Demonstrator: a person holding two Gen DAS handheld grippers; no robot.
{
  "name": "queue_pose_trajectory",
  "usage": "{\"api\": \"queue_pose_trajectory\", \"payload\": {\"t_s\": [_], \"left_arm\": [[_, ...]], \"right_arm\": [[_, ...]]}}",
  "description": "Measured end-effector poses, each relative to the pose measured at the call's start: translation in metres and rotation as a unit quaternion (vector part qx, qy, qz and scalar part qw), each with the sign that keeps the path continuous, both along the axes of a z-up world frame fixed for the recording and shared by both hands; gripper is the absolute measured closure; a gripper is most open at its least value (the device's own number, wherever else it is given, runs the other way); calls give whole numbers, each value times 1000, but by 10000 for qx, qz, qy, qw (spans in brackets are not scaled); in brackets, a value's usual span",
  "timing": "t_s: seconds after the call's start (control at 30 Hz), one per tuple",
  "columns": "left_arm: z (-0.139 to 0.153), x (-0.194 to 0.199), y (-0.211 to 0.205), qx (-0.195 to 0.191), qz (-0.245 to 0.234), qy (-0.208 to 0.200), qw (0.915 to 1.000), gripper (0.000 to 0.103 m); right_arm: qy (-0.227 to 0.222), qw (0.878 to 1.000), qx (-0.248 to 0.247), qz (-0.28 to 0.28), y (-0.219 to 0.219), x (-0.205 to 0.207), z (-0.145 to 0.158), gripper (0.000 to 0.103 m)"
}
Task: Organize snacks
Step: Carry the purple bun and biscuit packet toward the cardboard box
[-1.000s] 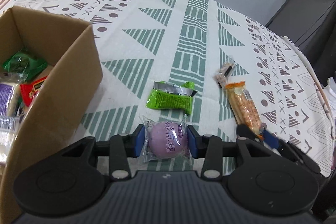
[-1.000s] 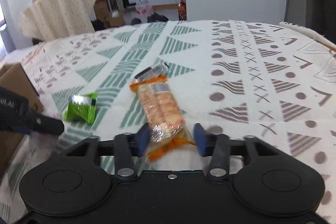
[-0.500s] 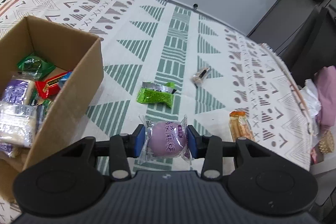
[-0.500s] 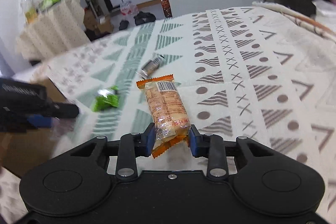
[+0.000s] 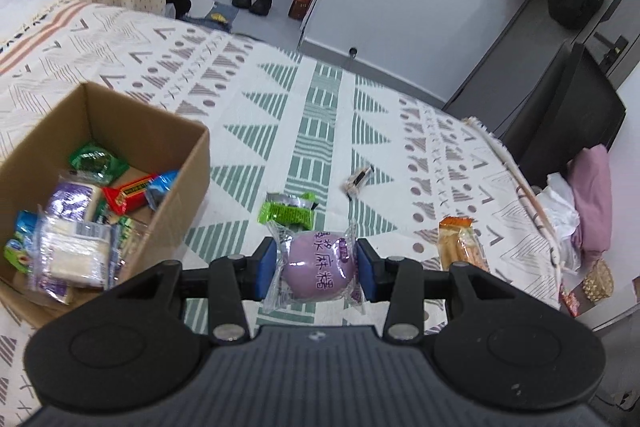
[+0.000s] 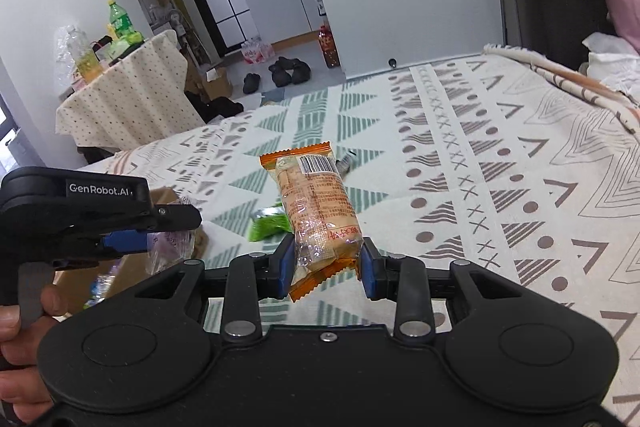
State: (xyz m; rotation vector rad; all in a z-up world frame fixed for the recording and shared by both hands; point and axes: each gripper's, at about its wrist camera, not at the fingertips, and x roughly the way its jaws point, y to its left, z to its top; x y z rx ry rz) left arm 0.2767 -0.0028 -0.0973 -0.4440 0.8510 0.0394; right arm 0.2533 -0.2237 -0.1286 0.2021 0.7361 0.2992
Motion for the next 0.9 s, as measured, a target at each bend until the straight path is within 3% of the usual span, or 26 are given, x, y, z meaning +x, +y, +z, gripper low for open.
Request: {"api": "queue_pose_trajectory", "payload": {"t_s": [0.43, 0.9], "left_arm": [[18, -39, 52, -217, 375, -140, 9990, 62], [31, -41, 112, -539, 945, -362, 9934, 62]], "right_arm": [[-247, 9996, 111, 98, 36, -13, 30, 71], [-373, 9981, 203, 453, 90, -8, 49, 71]]}}
